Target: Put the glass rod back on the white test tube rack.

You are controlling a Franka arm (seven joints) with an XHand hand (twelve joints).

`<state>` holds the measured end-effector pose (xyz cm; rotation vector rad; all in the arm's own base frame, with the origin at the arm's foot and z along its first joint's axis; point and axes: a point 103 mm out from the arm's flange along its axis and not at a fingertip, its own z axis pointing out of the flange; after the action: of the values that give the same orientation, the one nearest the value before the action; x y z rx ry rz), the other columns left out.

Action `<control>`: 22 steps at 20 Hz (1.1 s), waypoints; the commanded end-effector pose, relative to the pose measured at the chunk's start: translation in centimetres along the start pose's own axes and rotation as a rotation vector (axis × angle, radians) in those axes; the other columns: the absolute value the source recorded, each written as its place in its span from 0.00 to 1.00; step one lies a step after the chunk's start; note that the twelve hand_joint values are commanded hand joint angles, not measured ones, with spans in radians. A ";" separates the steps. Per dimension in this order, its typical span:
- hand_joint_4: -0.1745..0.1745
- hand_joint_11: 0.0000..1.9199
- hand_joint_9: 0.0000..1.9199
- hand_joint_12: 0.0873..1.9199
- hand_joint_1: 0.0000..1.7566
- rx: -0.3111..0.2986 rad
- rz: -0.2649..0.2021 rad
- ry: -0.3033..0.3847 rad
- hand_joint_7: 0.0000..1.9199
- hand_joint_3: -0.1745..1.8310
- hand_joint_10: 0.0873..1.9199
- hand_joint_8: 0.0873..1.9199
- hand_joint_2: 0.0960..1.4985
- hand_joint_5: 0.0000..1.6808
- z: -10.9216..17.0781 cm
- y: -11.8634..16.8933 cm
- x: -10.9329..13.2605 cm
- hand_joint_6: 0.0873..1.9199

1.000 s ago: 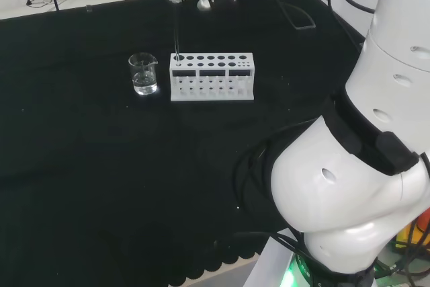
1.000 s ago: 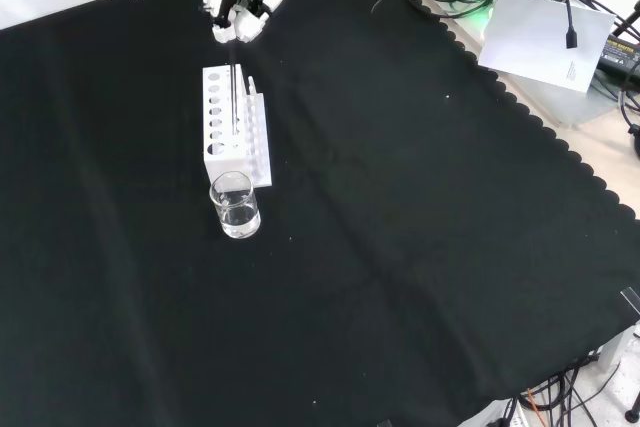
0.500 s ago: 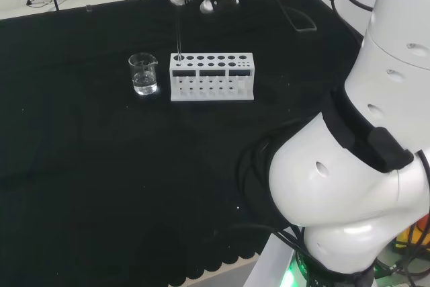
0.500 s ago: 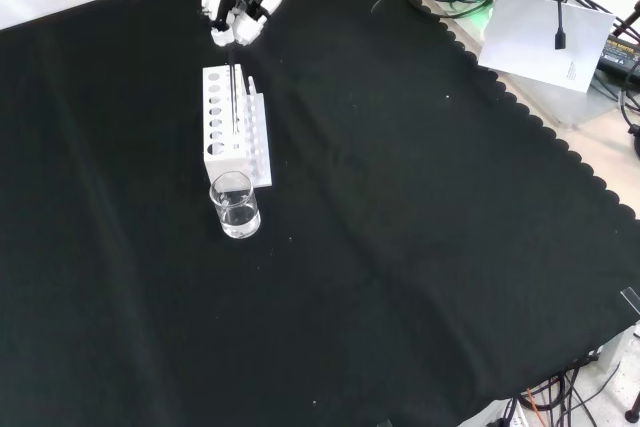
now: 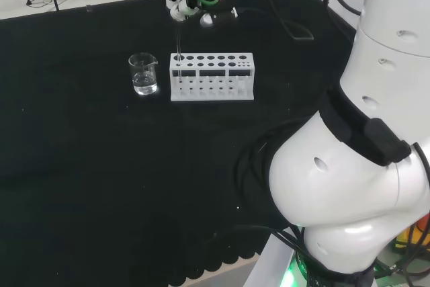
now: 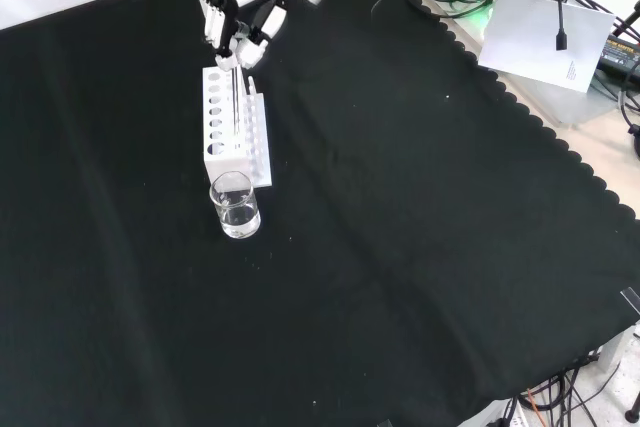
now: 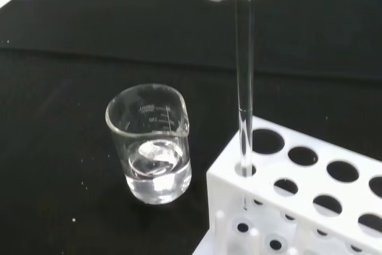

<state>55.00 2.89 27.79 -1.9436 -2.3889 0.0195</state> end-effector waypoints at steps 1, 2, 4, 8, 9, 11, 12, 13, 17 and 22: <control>0.00 0.83 0.84 0.42 0.74 0.021 -0.009 -0.004 0.59 0.09 0.43 0.54 0.68 0.67 1.4 0.5 0.5 0.20; 0.00 0.83 0.84 0.42 0.74 0.021 -0.009 -0.007 0.59 0.09 0.43 0.54 0.68 0.67 1.4 0.6 0.5 0.20; 0.00 0.83 0.84 0.42 0.74 0.025 -0.010 -0.010 0.59 0.09 0.43 0.54 0.68 0.67 1.5 0.6 0.6 0.20; 0.00 0.83 0.84 0.42 0.74 0.027 -0.009 -0.016 0.59 0.09 0.43 0.54 0.68 0.67 1.6 0.7 0.6 0.20; 0.00 0.83 0.84 0.42 0.74 0.032 -0.009 -0.015 0.59 0.09 0.43 0.54 0.68 0.67 1.6 0.8 0.6 0.20; 0.00 0.83 0.85 0.42 0.74 0.016 -0.003 -0.009 0.59 0.09 0.43 0.53 0.68 0.67 1.6 0.7 0.6 0.20; 0.00 0.84 0.86 0.43 0.74 0.019 -0.001 -0.004 0.60 0.09 0.45 0.53 0.68 0.67 1.5 0.7 0.6 0.20; 0.00 0.85 0.87 0.45 0.74 0.025 0.000 -0.003 0.60 0.09 0.46 0.51 0.68 0.68 1.5 0.8 0.7 0.20; 0.00 0.87 0.89 0.47 0.74 0.044 0.003 0.010 0.63 0.08 0.47 0.46 0.67 0.68 1.7 0.8 0.8 0.22; 0.00 0.91 0.87 0.49 0.76 0.100 0.004 -0.002 0.67 0.06 0.48 0.32 0.66 0.59 2.0 1.2 1.0 0.37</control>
<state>55.75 3.88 26.13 -1.9179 -2.3545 0.0788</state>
